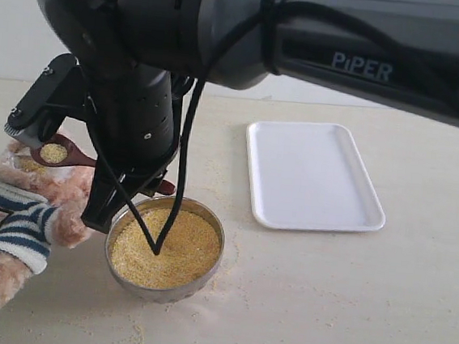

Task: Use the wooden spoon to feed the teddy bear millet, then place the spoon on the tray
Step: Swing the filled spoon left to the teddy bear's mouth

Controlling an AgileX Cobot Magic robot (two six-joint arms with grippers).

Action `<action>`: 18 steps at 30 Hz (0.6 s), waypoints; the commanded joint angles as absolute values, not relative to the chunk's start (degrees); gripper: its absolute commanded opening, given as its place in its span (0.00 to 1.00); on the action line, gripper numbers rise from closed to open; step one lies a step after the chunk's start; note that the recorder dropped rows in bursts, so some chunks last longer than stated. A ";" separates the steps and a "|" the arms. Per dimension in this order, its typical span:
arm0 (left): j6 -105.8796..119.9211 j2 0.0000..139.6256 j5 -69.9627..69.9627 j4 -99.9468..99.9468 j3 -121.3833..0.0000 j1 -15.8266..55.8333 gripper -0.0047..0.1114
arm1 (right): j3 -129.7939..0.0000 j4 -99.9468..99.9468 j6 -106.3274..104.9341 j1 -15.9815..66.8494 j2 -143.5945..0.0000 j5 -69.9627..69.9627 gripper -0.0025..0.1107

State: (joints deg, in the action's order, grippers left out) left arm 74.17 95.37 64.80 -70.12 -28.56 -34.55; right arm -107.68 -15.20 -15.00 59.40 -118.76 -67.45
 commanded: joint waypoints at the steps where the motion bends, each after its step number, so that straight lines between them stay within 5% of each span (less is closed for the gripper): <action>1: 74.66 95.28 65.81 -71.12 -28.74 -34.75 0.08 | -108.08 -16.40 -15.92 59.90 -118.48 -65.90 0.02; 18: 74.66 95.28 65.81 -71.12 -28.74 -34.75 0.08 | -108.08 -21.05 -17.17 62.46 -118.48 -65.53 0.02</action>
